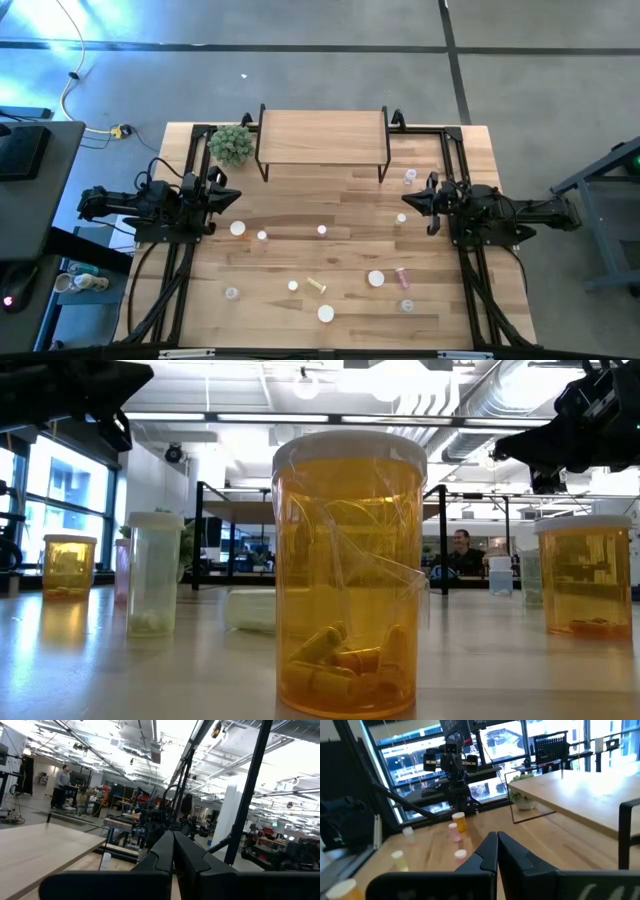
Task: Pick and place medicine bottles onto shelf by color
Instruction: Put the top yellow pill bottle on the shelf
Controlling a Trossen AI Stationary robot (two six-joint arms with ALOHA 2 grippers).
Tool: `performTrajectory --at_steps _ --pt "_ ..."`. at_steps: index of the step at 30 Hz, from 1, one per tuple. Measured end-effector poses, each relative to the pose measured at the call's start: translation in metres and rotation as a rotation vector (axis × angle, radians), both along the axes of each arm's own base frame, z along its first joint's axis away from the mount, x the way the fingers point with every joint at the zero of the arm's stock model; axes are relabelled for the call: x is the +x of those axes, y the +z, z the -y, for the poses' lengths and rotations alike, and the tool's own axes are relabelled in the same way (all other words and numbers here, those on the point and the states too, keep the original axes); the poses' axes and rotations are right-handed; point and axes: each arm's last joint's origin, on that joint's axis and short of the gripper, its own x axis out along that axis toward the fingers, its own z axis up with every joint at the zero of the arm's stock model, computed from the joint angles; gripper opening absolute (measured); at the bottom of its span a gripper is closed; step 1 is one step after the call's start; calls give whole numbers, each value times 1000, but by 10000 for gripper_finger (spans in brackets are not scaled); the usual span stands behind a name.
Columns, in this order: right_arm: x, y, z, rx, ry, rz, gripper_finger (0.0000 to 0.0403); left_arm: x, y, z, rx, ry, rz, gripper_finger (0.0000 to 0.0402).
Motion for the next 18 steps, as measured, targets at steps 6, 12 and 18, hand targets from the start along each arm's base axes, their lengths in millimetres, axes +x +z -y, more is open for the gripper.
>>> performTrajectory --at_steps 6,12,18 --pt "0 2 0 74 5 36 0 -1 1 0 44 25 4 0" --pt "0 4 0 98 7 55 0 0 1 0 94 45 -8 0" --pt "-5 23 0 68 15 102 10 0 1 0 94 45 -8 0"
